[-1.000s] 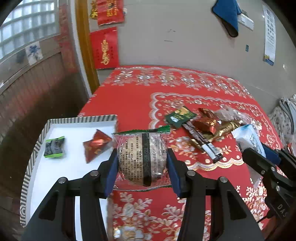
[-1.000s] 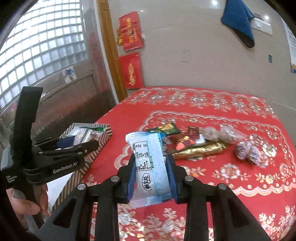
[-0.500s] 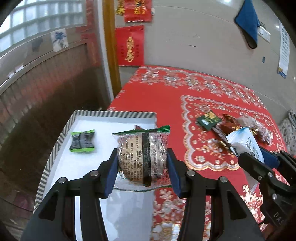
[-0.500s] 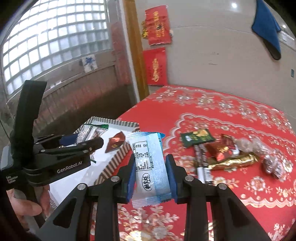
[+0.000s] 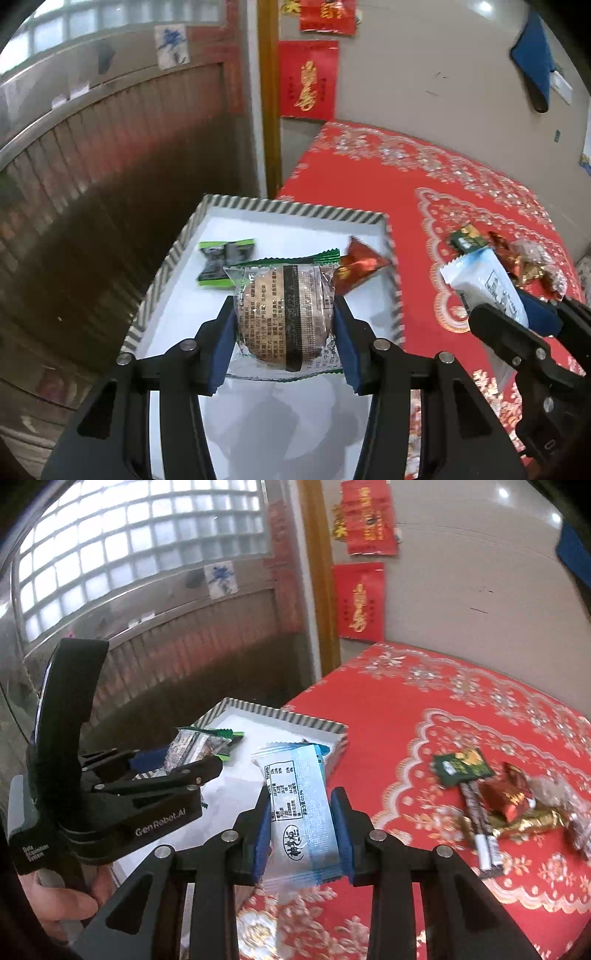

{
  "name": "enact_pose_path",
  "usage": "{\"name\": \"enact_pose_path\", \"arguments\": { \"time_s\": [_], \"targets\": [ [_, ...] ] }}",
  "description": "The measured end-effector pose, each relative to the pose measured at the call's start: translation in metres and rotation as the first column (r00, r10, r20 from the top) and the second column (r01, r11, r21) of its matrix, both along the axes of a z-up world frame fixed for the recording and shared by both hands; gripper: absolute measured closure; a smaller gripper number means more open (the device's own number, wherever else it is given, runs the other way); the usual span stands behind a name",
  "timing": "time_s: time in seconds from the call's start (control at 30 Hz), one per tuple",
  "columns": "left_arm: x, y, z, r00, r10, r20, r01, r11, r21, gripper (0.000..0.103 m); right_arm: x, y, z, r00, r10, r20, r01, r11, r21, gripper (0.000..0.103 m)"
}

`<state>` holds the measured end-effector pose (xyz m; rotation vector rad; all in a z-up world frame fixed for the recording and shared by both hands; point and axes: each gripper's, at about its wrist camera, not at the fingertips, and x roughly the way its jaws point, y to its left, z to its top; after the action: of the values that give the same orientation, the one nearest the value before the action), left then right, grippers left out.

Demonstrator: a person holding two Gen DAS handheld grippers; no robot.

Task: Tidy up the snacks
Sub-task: 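Carry cookie and blue-white bar into the white tray and open both tools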

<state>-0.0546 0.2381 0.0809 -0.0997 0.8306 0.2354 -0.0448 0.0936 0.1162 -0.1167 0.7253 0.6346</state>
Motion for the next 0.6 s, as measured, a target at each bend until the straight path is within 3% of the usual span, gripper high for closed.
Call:
{"name": "enact_pose_path", "arguments": {
  "time_s": [0.6],
  "targets": [
    [-0.002,0.057,-0.04,0.992,0.081,-0.096,-0.081,0.997,0.005,0.055,0.022,0.083,-0.036,0.989,0.103,-0.107,-0.109,0.993,-0.052,0.072]
  ]
}}
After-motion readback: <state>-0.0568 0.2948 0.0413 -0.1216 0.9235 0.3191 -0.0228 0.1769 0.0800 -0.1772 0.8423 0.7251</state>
